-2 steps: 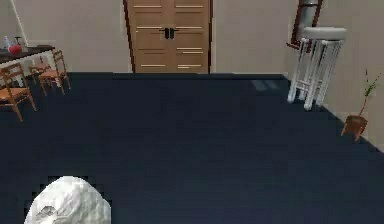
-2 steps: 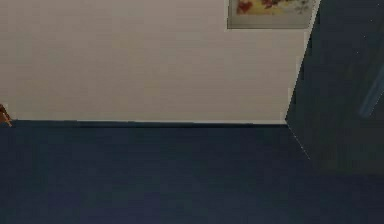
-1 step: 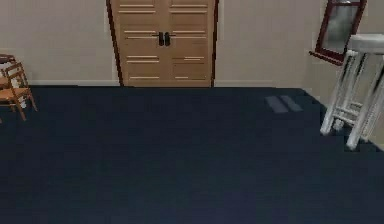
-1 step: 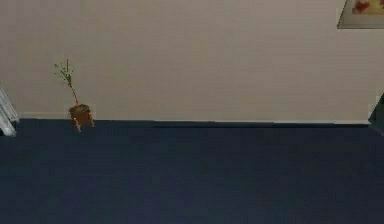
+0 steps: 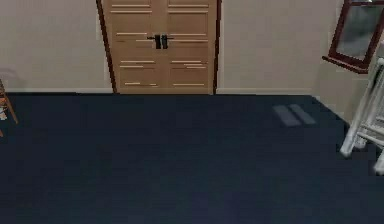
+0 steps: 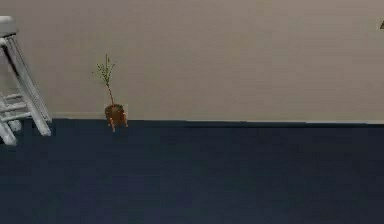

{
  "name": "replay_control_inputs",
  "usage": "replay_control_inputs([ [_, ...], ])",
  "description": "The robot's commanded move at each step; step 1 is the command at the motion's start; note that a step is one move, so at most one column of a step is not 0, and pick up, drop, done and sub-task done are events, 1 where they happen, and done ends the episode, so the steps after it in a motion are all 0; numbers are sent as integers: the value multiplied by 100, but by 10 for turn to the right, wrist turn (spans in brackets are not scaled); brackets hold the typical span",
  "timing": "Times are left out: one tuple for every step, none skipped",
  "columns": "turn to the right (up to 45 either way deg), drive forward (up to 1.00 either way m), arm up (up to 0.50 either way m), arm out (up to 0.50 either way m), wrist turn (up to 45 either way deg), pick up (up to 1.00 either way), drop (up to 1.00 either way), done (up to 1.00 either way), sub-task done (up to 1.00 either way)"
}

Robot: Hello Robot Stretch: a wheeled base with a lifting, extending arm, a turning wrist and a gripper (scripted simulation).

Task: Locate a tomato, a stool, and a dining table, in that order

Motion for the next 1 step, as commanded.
replay_control_inputs([
  [-420,0,0,0,0,0,0,0,0],
])
